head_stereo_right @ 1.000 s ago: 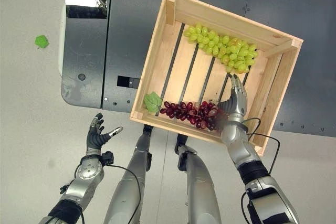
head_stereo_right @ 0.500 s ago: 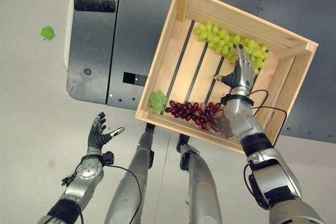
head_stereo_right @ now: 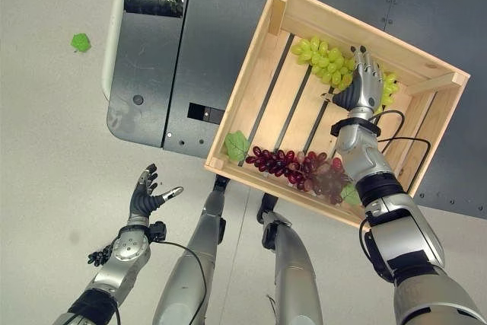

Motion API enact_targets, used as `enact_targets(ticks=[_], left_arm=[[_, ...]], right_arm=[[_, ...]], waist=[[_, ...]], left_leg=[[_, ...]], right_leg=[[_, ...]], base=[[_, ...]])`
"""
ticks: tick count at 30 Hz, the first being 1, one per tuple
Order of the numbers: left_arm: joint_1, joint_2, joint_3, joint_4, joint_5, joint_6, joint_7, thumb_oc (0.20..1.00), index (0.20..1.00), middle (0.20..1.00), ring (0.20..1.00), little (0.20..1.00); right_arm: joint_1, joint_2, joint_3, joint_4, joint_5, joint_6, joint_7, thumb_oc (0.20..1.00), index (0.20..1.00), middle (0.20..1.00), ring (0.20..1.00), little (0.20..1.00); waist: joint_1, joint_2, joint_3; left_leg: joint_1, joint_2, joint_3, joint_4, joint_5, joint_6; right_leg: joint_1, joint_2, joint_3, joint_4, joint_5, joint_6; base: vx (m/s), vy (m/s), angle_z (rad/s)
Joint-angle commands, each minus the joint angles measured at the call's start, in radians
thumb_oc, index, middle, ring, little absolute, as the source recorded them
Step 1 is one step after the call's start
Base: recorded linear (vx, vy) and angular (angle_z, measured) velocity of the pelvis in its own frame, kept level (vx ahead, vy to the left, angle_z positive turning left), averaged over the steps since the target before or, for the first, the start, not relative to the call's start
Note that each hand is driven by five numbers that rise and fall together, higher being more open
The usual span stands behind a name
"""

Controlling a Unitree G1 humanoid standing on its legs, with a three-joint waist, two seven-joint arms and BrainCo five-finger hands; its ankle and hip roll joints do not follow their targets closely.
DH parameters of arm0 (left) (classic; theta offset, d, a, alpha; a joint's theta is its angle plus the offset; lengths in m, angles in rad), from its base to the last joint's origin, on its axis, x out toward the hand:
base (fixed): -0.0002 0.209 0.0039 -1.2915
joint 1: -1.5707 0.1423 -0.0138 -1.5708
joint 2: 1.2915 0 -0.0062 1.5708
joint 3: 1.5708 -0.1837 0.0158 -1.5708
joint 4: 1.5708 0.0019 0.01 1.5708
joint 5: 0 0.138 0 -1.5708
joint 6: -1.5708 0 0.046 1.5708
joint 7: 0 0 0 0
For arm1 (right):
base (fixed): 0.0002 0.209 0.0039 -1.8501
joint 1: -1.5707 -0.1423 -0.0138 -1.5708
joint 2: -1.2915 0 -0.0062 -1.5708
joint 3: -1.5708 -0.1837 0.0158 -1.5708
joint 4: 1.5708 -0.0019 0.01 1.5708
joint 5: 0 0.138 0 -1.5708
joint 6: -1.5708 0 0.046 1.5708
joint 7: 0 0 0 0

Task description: Pick up the fruits from the basket on one side to the basket on the other side

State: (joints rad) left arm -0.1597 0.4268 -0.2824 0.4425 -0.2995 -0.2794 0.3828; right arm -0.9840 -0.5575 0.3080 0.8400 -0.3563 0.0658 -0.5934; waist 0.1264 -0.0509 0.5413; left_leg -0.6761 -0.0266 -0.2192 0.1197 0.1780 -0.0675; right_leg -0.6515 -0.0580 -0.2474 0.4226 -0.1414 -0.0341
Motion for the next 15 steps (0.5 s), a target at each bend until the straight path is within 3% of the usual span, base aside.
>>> enact_targets(ticks=[1, 13, 14, 15], left_arm=[[0.015, 0.001, -0.019, -0.041, -0.028, -0.032, -0.011, 1.0, 1.0, 1.0, 1.0, 1.0], [0.023, 0.011, -0.023, -0.039, -0.066, -0.008, -0.065, 1.0, 1.0, 1.0, 1.0, 1.0], [0.02, 0.01, -0.023, -0.036, -0.067, -0.005, -0.066, 1.0, 1.0, 1.0, 1.0, 1.0], [0.019, 0.009, -0.023, -0.032, -0.071, -0.003, -0.07, 1.0, 1.0, 1.0, 1.0, 1.0]], right_arm=[[-0.062, -0.097, 0.064, 0.03, 0.044, -0.011, -0.002, 1.0, 1.0, 1.0, 1.0, 1.0], [-0.243, -0.07, 0.188, 0.288, 0.176, -0.025, 0.195, 1.0, 1.0, 1.0, 1.0, 1.0], [-0.251, -0.072, 0.196, 0.296, 0.179, -0.031, 0.199, 0.95, 0.95, 0.95, 0.95, 0.95], [-0.259, -0.071, 0.207, 0.303, 0.183, -0.033, 0.211, 0.79, 0.79, 0.79, 0.79, 0.79]], waist=[[-0.006, 0.039, -0.021], [0.005, 0.048, -0.021], [0.007, 0.047, -0.021], [0.009, 0.047, -0.021]], left_leg=[[0.003, 0.012, 0.019, 0.08, -0.114, -0.003], [-0.012, 0.008, 0.015, 0.08, -0.105, -0.004], [-0.012, 0.008, 0.015, 0.078, -0.105, -0.004], [-0.013, 0.008, 0.014, 0.077, -0.103, -0.005]], right_leg=[[0.007, -0.069, 0.021, -0.142, 0.087, 0.14], [-0.016, -0.074, 0.01, -0.123, 0.084, 0.138], [-0.017, -0.073, 0.01, -0.122, 0.083, 0.138], [-0.018, -0.073, 0.008, -0.121, 0.083, 0.138]], base=[[0.0, 0.0, 0.0], [0.0, 0.0, 0.01], [0.0, 0.0, 0.0], [0.0, -0.004, 0.03]])
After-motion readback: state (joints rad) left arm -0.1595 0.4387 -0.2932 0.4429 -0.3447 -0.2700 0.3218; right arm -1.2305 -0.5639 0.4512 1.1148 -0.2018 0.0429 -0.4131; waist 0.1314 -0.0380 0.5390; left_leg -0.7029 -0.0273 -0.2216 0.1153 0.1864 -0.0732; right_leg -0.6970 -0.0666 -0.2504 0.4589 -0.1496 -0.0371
